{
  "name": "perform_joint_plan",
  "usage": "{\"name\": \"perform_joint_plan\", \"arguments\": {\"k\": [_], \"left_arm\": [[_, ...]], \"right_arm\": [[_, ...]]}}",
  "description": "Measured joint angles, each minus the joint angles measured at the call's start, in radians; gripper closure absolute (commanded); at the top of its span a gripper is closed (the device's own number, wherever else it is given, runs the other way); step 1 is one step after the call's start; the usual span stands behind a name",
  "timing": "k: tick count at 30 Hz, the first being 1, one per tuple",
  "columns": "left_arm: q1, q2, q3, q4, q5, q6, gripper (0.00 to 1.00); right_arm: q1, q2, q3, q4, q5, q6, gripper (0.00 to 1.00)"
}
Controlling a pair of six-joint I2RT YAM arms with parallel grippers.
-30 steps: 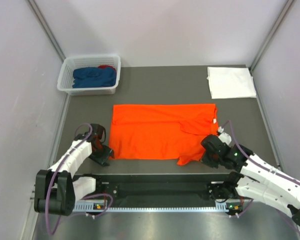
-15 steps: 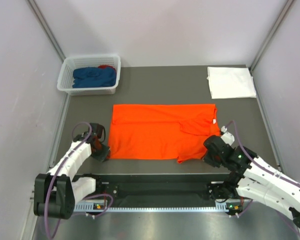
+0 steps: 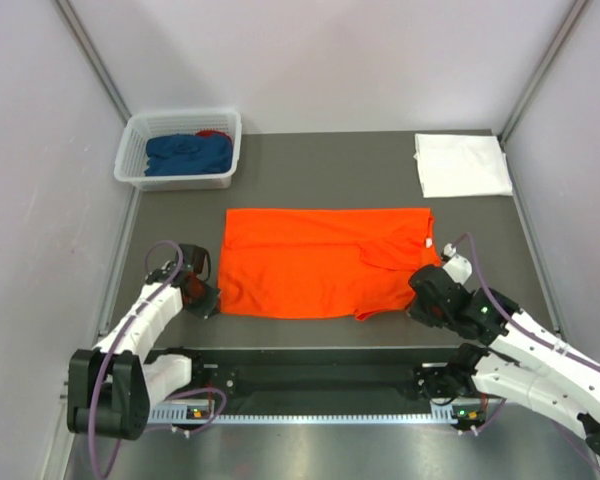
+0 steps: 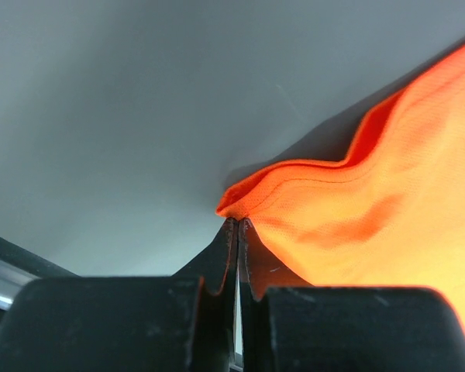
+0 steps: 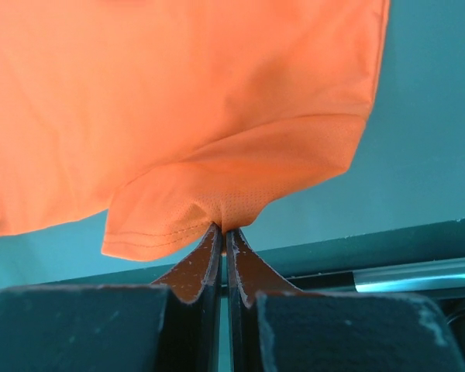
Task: Fold and stack the t-shirts
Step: Fold the tshirt
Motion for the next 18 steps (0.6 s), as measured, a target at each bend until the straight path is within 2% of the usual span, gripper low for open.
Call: {"name": "perform_joint_plan", "arguments": {"k": [11,18], "left_arm": [[0.0,-0.09,0.102,-0.074,-0.049,-0.02,1.0],[0.0,-0.044,0.13,-0.082,-0.049,-0.032,1.0]], "right_arm": [[0.0,0.004,0.024,0.015,-0.002,-0.111,1.0],[0.0,0.007,0.085,0.03,0.029,-0.175,1.0]]}}
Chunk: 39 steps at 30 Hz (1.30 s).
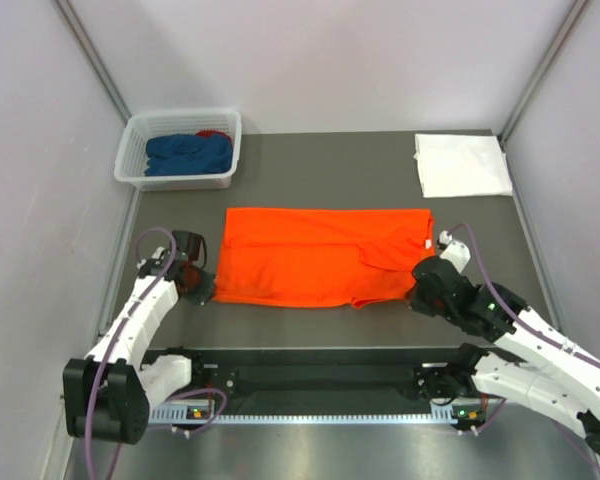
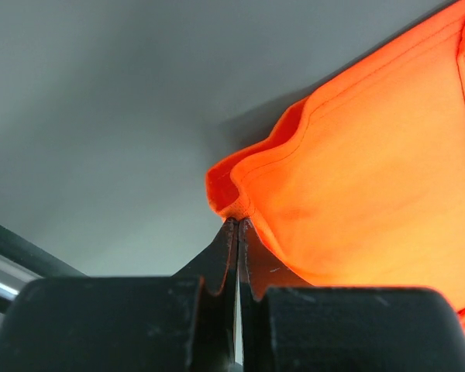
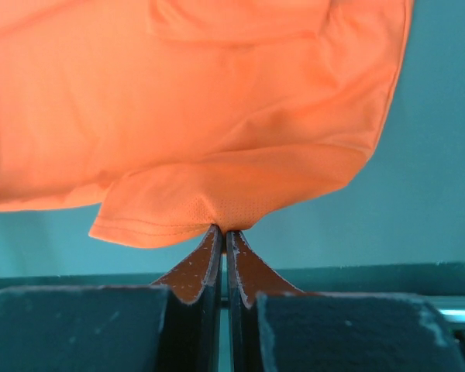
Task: Fold and stack the t-shirts
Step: Fold the tshirt
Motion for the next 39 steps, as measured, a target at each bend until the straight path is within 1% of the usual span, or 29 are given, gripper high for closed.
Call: {"name": "perform_joint_plan", "arguments": {"k": [5,11,14,18,23,26,32,39], "left_arm": [[0.0,0.078,0.066,0.001,-0.001,0.001,1.0],[0.0,0.14,0.161,0.005,-0.02,0.008,1.0],[0.0,0.183,0.189,0.013,-0.035,0.009,1.0],[0.0,0.258,0.203,0.016,-0.043,0.01,1.0],[0.0,0.336,0.229,0.023,-0.053,0.013,1.0],[0.0,0.382,0.277,0.027,-0.057,0.023,1.0],[0.0,0.467,0.373,0.042,-0.063,0.048,1.0],[0.0,0.561,0.405,0.043,-0.065,0.079,1.0]], "right_arm": [[0.0,0.052,0.064,0.015,0.063,-0.039,1.0],[-0.002,0.142,0.101,0.028,0.147,-0.087,1.0],[-0.02,0.195,0.127,0.035,0.179,-0.129,1.0],[-0.073,0.236,0.15,0.069,0.188,-0.188,1.0],[-0.184,0.257,0.163,0.124,0.174,-0.269,1.0],[-0.243,0.27,0.163,0.155,0.16,-0.315,1.0],[-0.288,0.305,0.18,0.194,0.117,-0.38,1.0],[-0.301,0.369,0.189,0.211,0.023,-0.428,1.0]]}}
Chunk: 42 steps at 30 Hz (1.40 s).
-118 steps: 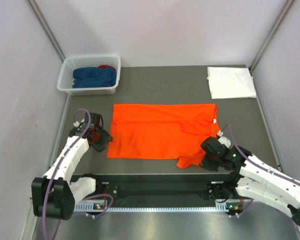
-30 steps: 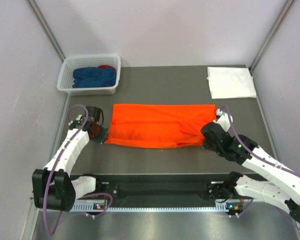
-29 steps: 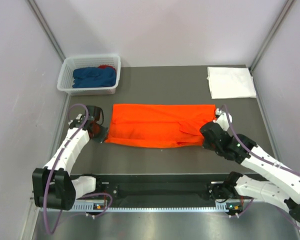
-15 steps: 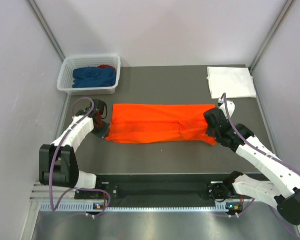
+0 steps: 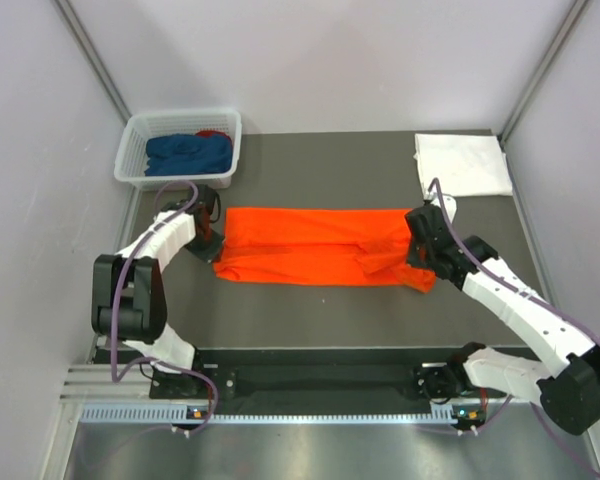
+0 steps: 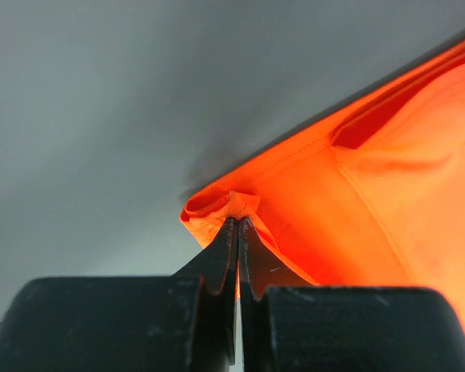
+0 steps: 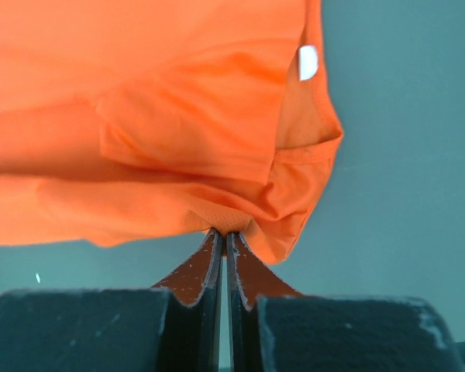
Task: Fold and stack the t-shirts
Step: Fold the tshirt
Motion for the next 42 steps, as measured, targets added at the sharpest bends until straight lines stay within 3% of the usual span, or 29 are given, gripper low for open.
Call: {"name": "perform_joint_plan", "arguments": {"k": [19,34,38,39,42], "left_arm": [[0.0,0.182,0.122,0.009,-0.014,0.027,1.0],[0.0,0.198,0.152,0.007,-0.003,0.03,1.0],[0.0,0.201,0.165,0.006,0.0,0.035,0.86],[0.0,0.201,0.168,0.006,0.001,0.037,0.73],[0.0,0.201,0.183,0.002,-0.003,0.046,0.62]], "right_arm": [[-0.026,0.064,-0.002,-0.07,-0.037,-0.032,1.0],[-0.051,0.076,-0.002,-0.074,-0.036,-0.046,1.0],[-0.06,0.078,-0.002,-0.071,-0.039,-0.051,1.0],[-0.061,0.08,-0.002,-0.07,-0.04,-0.054,1.0],[-0.063,0.089,-0.002,-0.061,-0.052,-0.057,1.0]]}}
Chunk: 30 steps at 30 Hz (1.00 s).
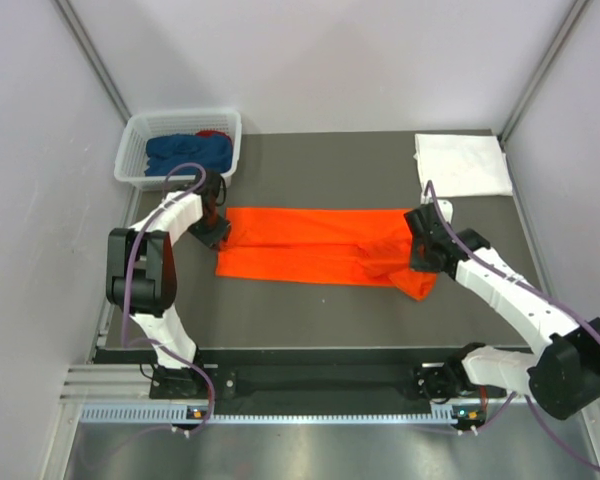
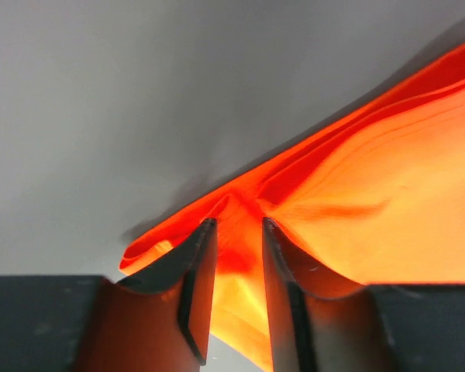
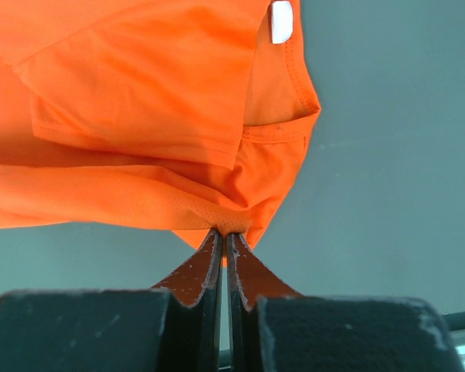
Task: Fold and stack the t-shirts
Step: Fold the tshirt
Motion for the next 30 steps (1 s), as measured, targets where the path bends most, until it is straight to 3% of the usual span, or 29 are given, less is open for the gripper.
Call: {"name": "perform_joint_plan", "arguments": {"k": [11,17,20,22,30], "left_arm": [[0.0,-0.066,0.102,-0.021,-0.088,0.11,0.61],[-0.013,-0.22,-0.035,0.053,-0.005,0.246,0.61],[-0.02,-0.272,-0.129,0.104,0.082,0.311,0.52],[-0.021,-0.277,-0.163,0.117,0.117,0.332,0.49],[-0.021,-0.194,-0.191,0.162,0.166,0.359,0.53]], "right_arm": [[-0.003,0.039,0.0,0.019,-0.032,0.001,1.0],[-0.008,0.042,0.0,0.02,-0.035,0.005,1.0],[-0.013,0.054,0.0,0.024,-0.035,0.005,1.0],[-0.015,0.061,0.0,0.024,-0.036,0.005,1.0],[-0.019,0.066,0.0,0.027,-0.036,0.005,1.0]]}}
